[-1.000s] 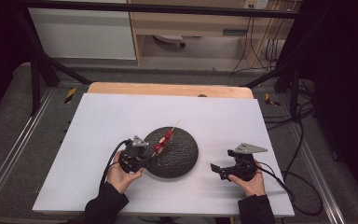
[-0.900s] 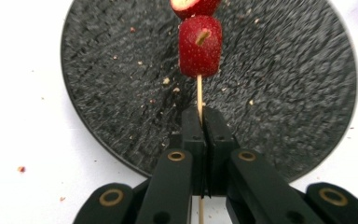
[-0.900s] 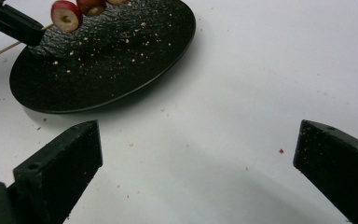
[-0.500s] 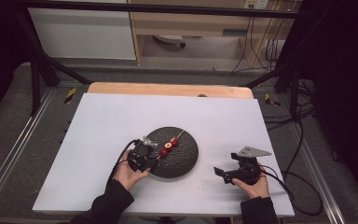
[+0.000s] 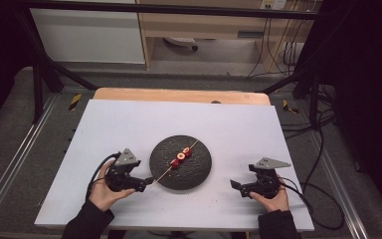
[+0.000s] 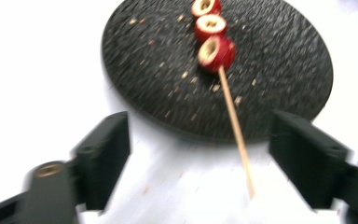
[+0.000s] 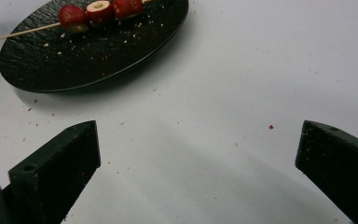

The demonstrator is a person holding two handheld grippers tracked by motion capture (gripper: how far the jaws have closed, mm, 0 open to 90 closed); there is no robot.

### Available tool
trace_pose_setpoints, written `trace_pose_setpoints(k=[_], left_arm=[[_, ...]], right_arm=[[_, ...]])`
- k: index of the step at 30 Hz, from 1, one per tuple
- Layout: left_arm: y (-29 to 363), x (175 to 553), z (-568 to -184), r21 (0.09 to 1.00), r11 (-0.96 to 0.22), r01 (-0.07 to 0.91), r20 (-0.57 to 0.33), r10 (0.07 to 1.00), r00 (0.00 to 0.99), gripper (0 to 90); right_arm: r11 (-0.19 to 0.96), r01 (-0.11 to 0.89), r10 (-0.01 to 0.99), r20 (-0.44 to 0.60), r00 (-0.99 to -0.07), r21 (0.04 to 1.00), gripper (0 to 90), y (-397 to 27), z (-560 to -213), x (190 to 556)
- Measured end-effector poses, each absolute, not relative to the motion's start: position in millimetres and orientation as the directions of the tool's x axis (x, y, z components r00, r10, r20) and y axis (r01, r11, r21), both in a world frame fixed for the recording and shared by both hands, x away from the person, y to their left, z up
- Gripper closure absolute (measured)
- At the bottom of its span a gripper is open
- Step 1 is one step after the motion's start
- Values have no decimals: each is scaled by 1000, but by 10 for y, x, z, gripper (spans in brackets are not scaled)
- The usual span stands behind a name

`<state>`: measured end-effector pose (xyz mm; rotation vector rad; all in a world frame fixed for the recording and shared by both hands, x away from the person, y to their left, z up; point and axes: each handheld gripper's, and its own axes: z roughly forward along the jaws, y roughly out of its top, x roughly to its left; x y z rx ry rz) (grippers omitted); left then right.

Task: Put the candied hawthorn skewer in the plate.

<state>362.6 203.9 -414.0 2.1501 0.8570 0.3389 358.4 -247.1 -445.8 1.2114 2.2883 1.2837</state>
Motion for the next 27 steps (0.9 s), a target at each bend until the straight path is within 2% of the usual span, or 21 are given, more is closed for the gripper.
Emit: trace_pose_setpoints(k=[3, 9, 18, 27], left_arm=[[2206, 3570, -4196, 759, -456, 465, -35, 684, 729, 129], [2468, 3484, -4298, 771, -417, 482, -59, 706, 705, 88], [2703, 3436, -4449, 770, -391, 504, -69, 735, 675, 77], [2778, 3429, -4496, 774, -373, 512, -87, 738, 669, 77]], right_arm=[[277, 540, 761, 161, -628, 795, 5, -2466, -4472, 3577], [282, 548, 765, 161, -624, 788, 5, -2493, -4503, 3553], [292, 556, 767, 157, -622, 778, 5, -2516, -4532, 3536], [297, 560, 762, 162, -627, 773, 6, -2513, -4538, 3536]])
